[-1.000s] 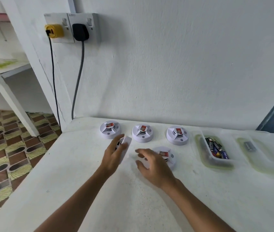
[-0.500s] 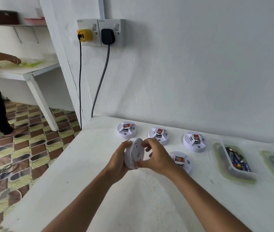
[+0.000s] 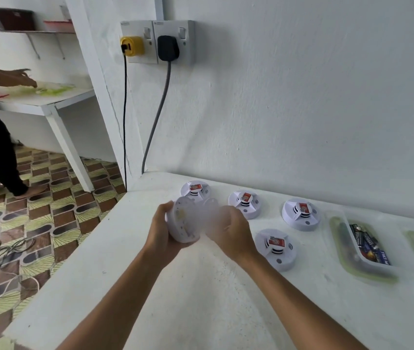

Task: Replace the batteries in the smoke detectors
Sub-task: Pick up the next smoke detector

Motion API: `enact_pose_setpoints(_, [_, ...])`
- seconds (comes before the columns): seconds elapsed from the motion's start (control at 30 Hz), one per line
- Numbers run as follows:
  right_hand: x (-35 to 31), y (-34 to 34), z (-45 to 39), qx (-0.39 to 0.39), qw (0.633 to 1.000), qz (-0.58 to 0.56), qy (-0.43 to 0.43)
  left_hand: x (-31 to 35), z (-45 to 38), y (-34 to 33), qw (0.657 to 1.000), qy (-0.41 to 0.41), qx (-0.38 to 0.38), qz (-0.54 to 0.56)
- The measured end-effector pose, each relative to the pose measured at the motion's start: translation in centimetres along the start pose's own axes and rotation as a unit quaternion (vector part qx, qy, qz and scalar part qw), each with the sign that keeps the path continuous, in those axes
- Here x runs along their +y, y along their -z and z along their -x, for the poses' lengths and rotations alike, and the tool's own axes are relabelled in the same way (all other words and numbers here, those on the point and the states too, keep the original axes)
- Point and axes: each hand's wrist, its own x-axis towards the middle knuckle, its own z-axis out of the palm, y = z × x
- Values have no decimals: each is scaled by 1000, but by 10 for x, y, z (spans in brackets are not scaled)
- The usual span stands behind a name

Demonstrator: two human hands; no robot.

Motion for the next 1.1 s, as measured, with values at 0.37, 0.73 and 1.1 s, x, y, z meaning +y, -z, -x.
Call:
enact_pose_setpoints(0.37, [5, 11, 1, -126, 976, 178, 13, 17, -9, -21, 995, -75, 48, 41])
enact_pose_setpoints(0.73, [44, 250, 33, -17, 1000, 17, 9, -98, -1, -233, 994, -28, -105, -2])
enact_pose_setpoints(1.1, [135, 458, 68, 65, 996, -30, -62, -247, 18, -438, 982, 11, -186, -11])
